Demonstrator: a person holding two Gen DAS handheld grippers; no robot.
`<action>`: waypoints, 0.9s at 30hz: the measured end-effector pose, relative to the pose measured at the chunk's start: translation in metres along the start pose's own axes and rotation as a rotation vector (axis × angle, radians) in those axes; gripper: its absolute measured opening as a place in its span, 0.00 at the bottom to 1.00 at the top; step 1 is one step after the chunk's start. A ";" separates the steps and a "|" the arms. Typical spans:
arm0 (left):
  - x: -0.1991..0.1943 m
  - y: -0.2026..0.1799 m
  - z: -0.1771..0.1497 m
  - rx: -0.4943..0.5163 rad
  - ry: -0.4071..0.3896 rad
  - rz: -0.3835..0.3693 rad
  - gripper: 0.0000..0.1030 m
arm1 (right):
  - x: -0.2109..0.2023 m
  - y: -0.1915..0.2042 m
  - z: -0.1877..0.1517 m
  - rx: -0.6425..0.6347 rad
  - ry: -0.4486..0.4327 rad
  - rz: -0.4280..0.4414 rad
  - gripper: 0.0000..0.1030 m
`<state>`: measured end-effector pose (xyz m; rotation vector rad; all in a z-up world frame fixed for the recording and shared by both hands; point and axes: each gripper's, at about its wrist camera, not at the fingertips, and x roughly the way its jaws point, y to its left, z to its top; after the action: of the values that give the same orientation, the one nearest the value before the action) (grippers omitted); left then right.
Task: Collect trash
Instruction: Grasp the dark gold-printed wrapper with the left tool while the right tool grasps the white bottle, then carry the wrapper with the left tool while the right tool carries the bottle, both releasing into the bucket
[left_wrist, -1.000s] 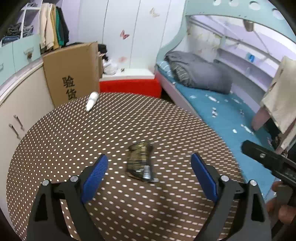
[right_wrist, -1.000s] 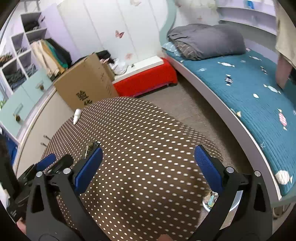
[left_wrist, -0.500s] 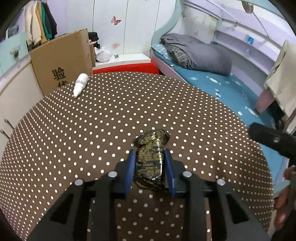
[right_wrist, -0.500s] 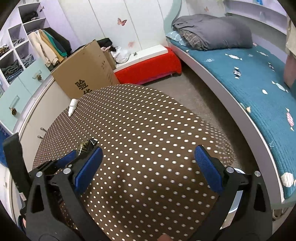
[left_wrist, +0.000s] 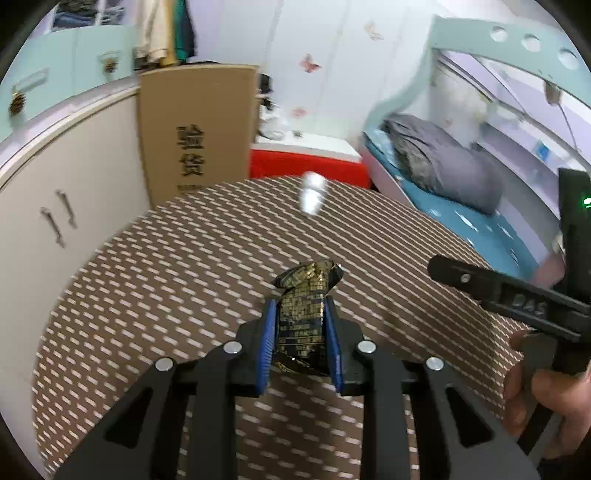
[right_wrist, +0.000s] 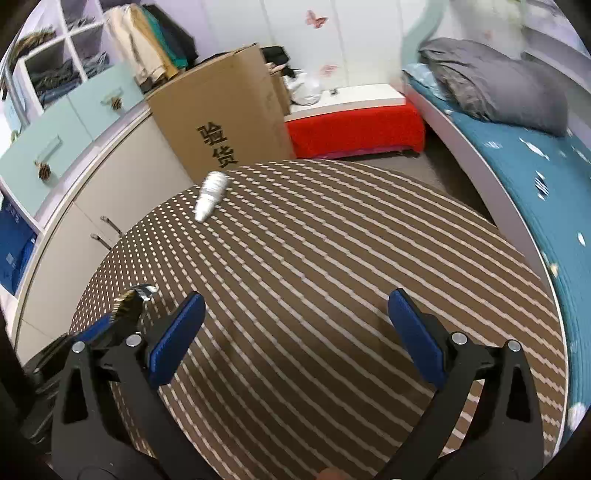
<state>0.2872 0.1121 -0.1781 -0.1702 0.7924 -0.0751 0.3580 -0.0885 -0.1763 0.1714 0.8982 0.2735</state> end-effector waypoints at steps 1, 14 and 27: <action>0.000 0.007 0.004 -0.010 -0.006 0.012 0.24 | 0.007 0.007 0.004 -0.010 0.003 0.004 0.94; 0.019 0.079 0.031 -0.150 -0.087 0.123 0.24 | 0.112 0.070 0.081 -0.157 0.050 -0.059 0.43; -0.020 0.050 0.007 -0.141 -0.086 0.053 0.24 | 0.012 0.033 -0.012 -0.076 0.034 0.071 0.25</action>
<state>0.2787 0.1651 -0.1682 -0.2841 0.7161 0.0377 0.3501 -0.0526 -0.1840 0.1285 0.9150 0.3775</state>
